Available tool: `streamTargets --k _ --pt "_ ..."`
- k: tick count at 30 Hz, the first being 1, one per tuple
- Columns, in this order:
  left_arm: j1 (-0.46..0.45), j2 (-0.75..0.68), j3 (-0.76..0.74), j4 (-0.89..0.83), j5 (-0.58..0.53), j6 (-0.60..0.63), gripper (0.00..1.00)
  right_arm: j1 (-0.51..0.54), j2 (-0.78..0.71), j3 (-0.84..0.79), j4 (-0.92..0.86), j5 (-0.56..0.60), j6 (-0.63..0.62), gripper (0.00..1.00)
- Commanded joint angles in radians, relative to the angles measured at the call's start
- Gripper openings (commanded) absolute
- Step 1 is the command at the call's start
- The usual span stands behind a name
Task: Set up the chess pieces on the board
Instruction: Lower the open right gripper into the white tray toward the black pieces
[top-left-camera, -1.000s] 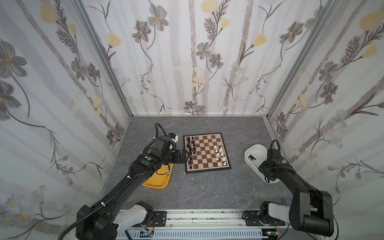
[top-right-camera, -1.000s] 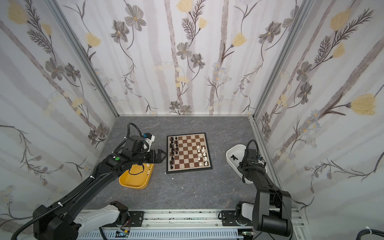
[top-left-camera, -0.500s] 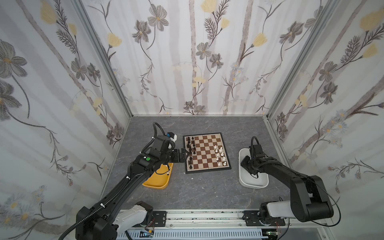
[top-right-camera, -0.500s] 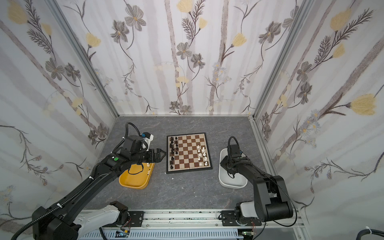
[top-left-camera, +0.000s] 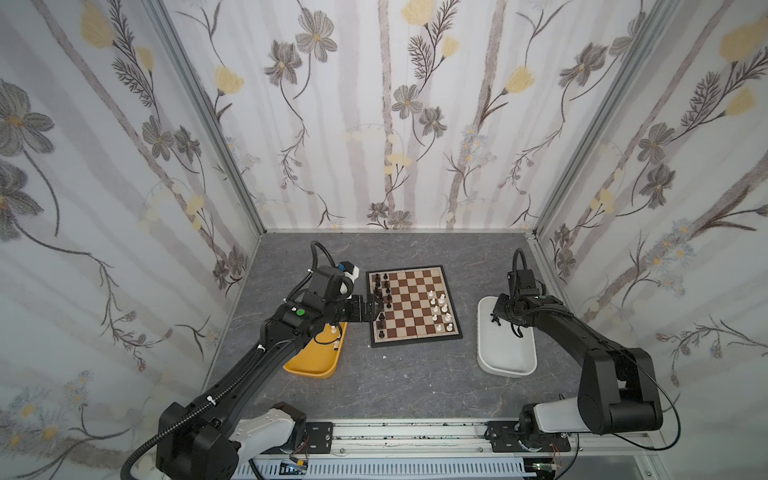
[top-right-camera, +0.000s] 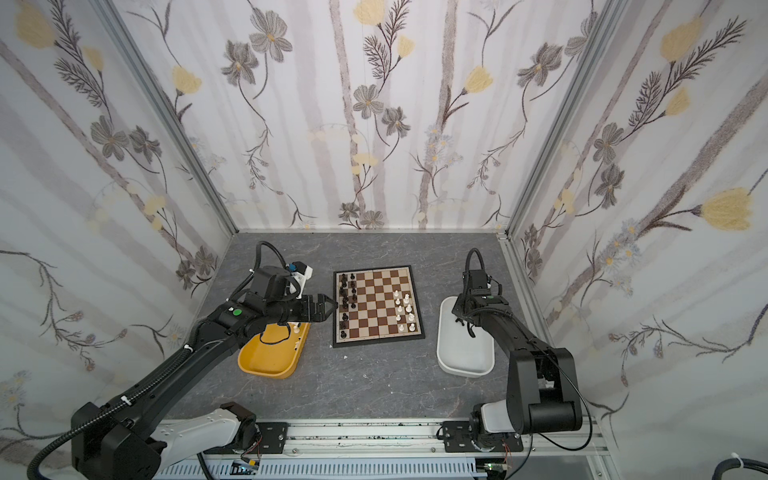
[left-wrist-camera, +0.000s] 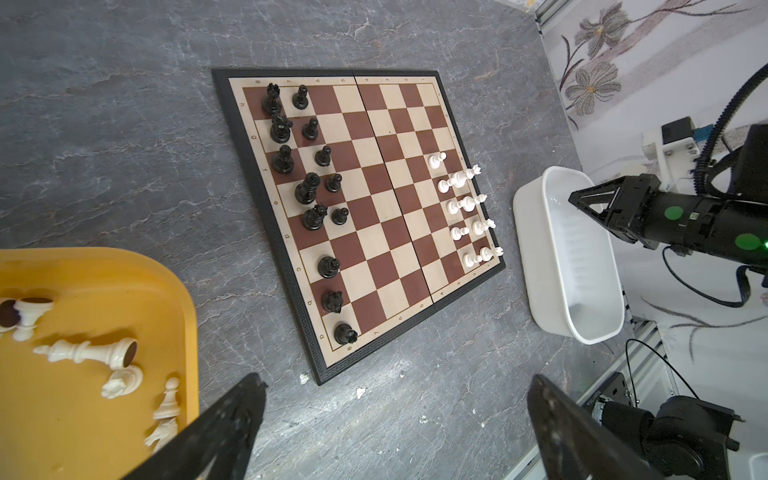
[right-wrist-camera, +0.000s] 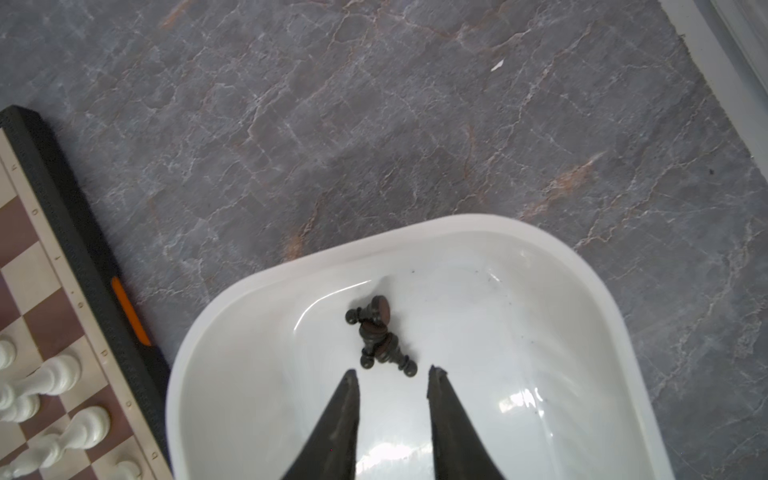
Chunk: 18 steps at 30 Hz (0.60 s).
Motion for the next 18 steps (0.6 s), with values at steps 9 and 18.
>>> streamTargets --k 9,18 --pt "-0.004 0.013 -0.002 0.033 0.003 -0.010 1.00 -0.021 0.185 0.058 0.132 -0.139 -0.010 0.26" --pt "-0.004 0.007 -0.005 0.029 -0.013 -0.006 1.00 -0.016 0.209 0.045 0.126 -0.136 -0.013 0.25"
